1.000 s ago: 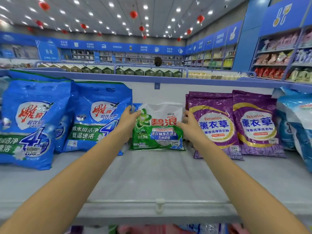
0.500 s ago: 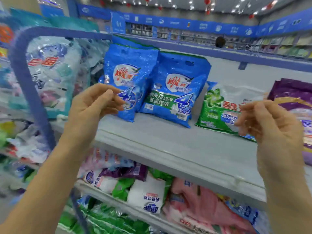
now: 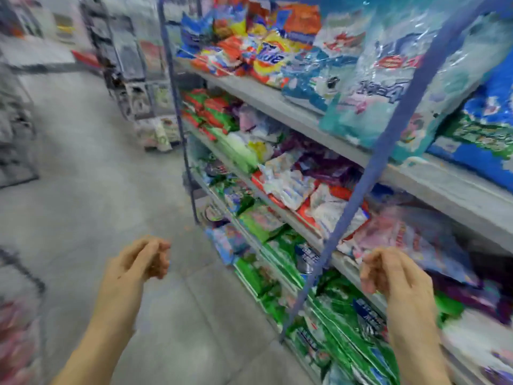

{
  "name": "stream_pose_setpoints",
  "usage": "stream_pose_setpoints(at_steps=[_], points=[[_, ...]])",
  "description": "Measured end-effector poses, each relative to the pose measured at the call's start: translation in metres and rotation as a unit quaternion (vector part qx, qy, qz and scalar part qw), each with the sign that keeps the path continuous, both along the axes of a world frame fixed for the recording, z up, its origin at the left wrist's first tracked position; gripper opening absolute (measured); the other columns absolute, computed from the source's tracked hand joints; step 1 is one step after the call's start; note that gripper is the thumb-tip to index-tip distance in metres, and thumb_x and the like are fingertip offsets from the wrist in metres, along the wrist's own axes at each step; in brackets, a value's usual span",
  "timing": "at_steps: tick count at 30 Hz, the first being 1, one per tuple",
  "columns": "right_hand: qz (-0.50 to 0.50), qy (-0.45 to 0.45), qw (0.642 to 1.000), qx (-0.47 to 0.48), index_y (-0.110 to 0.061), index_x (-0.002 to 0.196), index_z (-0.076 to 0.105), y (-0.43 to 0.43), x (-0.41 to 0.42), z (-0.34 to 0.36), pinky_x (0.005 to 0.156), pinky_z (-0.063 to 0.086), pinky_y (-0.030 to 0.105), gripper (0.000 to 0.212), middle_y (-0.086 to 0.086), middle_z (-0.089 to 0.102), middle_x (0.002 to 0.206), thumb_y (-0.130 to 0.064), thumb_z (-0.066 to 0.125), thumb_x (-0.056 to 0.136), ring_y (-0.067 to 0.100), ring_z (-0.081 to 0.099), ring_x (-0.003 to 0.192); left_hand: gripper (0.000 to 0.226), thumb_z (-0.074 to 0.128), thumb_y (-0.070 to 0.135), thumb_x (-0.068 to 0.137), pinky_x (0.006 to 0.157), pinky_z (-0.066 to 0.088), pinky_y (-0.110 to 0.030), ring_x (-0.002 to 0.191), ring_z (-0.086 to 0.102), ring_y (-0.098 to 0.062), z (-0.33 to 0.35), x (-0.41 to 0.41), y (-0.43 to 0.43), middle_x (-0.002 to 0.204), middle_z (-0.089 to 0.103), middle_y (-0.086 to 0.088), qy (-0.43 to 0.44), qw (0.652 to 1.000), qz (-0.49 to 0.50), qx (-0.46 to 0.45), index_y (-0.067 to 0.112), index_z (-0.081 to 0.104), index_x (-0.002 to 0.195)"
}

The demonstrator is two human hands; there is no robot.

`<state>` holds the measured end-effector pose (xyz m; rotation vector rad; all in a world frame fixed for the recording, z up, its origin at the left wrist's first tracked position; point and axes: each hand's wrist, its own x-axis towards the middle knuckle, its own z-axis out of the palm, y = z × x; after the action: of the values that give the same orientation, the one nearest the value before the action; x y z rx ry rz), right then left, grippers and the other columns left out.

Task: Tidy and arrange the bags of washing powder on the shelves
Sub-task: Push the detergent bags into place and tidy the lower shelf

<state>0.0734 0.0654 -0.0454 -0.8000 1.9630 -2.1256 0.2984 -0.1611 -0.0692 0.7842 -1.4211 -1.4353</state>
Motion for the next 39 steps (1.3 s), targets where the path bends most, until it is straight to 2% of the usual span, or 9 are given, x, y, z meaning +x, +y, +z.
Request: stream_pose_setpoints(at_steps=[4,7,11,21,25,28,33,36,39], points=[[0.082,-0.037,0.996,0.030,-0.022,0.069,0.068,-0.088,0.034,-0.013,0.047,0.040,0.014,0.034,-0.001,0.060,0.056,-0.043,0.046,0.082,0.007,0.050,0.048,0.044,0.041,0.003,0.097,0.047,0.041,-0.013,0.049,0.050,-0.005,-0.013,0.065,-0.054,0.053,0.057,0.006,-0.008,0.997,0.074,0.022,0.013,0.069,0.065],[0.121,-0.024,0.991,0.055,-0.024,0.068,0.067,-0.143,0.044,-0.018,0.049,0.042,0.014,0.034,-0.001,0.061,0.058,-0.035,0.044,0.090,0.009,0.052,0.051,0.044,0.043,0.008,0.096,0.049,0.042,-0.012,0.052,0.051,-0.004,-0.017,0.095,-0.090,0.056,0.058,0.006,-0.016,0.994,0.109,0.025,0.025,0.074,0.070],[0.155,-0.019,0.985,0.075,-0.023,0.071,0.066,-0.215,0.042,-0.031,0.049,0.041,0.014,0.040,0.000,0.060,0.059,-0.019,0.038,0.100,0.009,0.050,0.052,0.046,0.045,0.007,0.096,0.050,0.044,-0.013,0.052,0.053,-0.004,-0.025,0.120,-0.138,0.057,0.060,0.008,-0.034,0.985,0.165,0.041,0.028,0.074,0.068],[0.188,-0.029,0.981,0.035,-0.018,0.069,0.063,-0.427,-0.021,-0.033,0.046,0.041,0.014,0.039,-0.003,0.059,0.057,-0.018,0.038,0.100,0.007,0.048,0.050,0.032,0.046,0.007,0.097,0.052,0.047,-0.011,0.053,0.056,-0.003,-0.019,0.087,-0.314,0.058,0.061,0.003,-0.035,0.966,0.253,0.044,0.015,0.067,0.073],[0.169,-0.011,0.985,0.015,-0.017,0.071,0.062,-0.501,-0.065,-0.009,0.048,0.041,0.014,0.038,-0.002,0.059,0.058,-0.017,0.038,0.100,0.009,0.048,0.051,0.025,0.043,0.012,0.099,0.055,0.049,-0.010,0.057,0.060,0.002,0.006,0.047,-0.409,0.062,0.066,0.013,-0.064,0.975,0.211,0.005,0.018,0.061,0.083],[0.167,0.017,0.986,0.018,-0.020,0.072,0.063,-0.542,-0.093,0.007,0.051,0.041,0.016,0.039,0.000,0.059,0.061,-0.016,0.038,0.100,0.010,0.048,0.053,0.036,0.039,-0.002,0.097,0.052,0.048,-0.012,0.053,0.058,0.000,0.015,0.013,-0.466,0.058,0.064,0.010,-0.045,0.981,0.188,0.003,0.018,0.062,0.078],[0.142,0.042,0.989,0.009,-0.021,0.072,0.065,-0.585,-0.125,0.029,0.051,0.042,0.018,0.037,0.002,0.059,0.060,-0.014,0.040,0.098,0.012,0.047,0.052,0.034,0.042,0.012,0.099,0.051,0.047,-0.016,0.053,0.055,-0.008,0.009,-0.045,-0.539,0.056,0.059,0.005,0.009,0.988,0.155,-0.004,0.017,0.066,0.074],[0.103,0.041,0.994,0.004,-0.021,0.072,0.066,-0.600,-0.141,0.042,0.049,0.042,0.017,0.028,0.002,0.059,0.059,-0.031,0.046,0.090,0.012,0.050,0.052,0.039,0.044,0.015,0.099,0.052,0.048,-0.016,0.055,0.055,-0.009,0.006,-0.080,-0.584,0.058,0.058,0.004,0.017,0.994,0.104,-0.015,0.021,0.072,0.071],[0.079,0.060,0.995,0.000,-0.018,0.076,0.066,-0.618,-0.151,0.057,0.050,0.043,0.019,0.032,0.004,0.058,0.061,-0.045,0.050,0.081,0.015,0.049,0.053,0.038,0.045,0.018,0.098,0.053,0.048,-0.016,0.056,0.055,-0.010,0.007,-0.121,-0.629,0.060,0.058,0.004,0.018,0.998,0.050,-0.029,0.025,0.073,0.073]])
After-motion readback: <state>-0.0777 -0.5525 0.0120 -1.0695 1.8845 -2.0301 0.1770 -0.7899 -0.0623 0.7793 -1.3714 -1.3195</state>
